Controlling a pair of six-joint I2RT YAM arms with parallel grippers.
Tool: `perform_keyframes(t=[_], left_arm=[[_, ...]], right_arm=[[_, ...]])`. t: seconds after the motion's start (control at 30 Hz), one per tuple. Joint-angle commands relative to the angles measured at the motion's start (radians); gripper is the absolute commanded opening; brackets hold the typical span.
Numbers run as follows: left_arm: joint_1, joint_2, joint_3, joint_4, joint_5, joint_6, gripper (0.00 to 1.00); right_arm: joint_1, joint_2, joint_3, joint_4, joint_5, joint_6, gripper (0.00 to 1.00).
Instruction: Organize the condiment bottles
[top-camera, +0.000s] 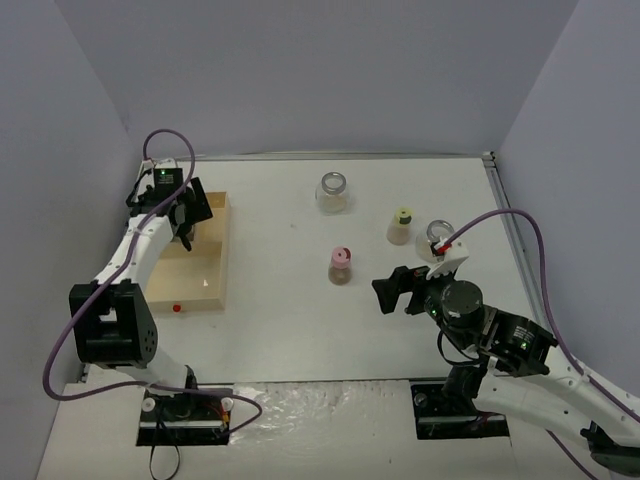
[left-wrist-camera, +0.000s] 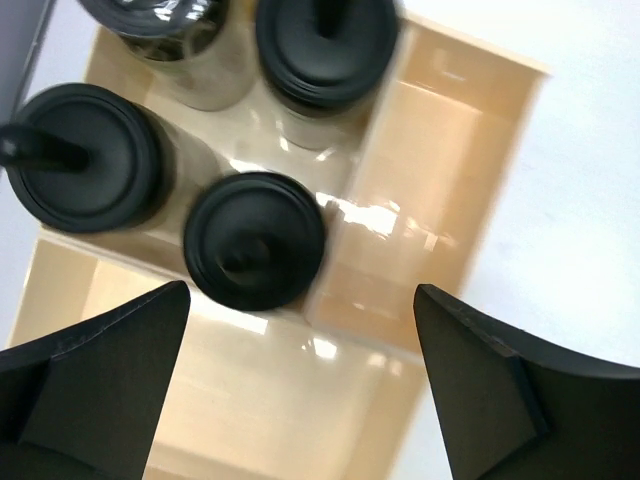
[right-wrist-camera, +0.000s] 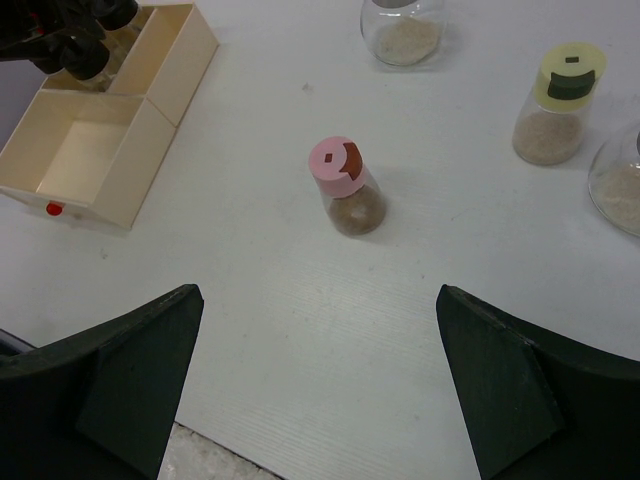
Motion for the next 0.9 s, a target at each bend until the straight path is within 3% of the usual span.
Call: perform_keyframes(t=[0.0, 0.2, 0.27, 0.4, 0.63, 0.87], left_arm=[[-0.159, -0.247, 0.002, -0.016, 0.085, 0.050, 0.94], [-0.429, -0.397, -0.108, 0.074, 0.234, 0.088, 0.97], [-0.535, -0.406, -0.141, 0.132, 0.264, 0.107, 0.97], [-0.642, -0.342, -0.138, 0.215, 0.337, 0.181, 0.97], [-0.734, -0.113, -0.028, 0.264, 0.519, 0.344, 0.97], [-0.759, 0.053, 0.091, 0.221, 0.555, 0.456, 0.97]], right_arm=[[0.004, -0.020, 0.015, 0.055, 0.023, 0.006, 1.00], [0.005, -0.029, 0.024, 0.054, 0.025, -0.019, 1.00], [0.004, -0.028, 0.027, 0.053, 0.023, -0.022, 1.00], [0.004, -0.025, 0.030, 0.053, 0.022, -0.030, 1.00], [0.004, -0.002, 0.043, 0.055, 0.007, -0.032, 1.00], [0.005, 0.007, 0.047, 0.055, -0.023, -0.013, 1.00]])
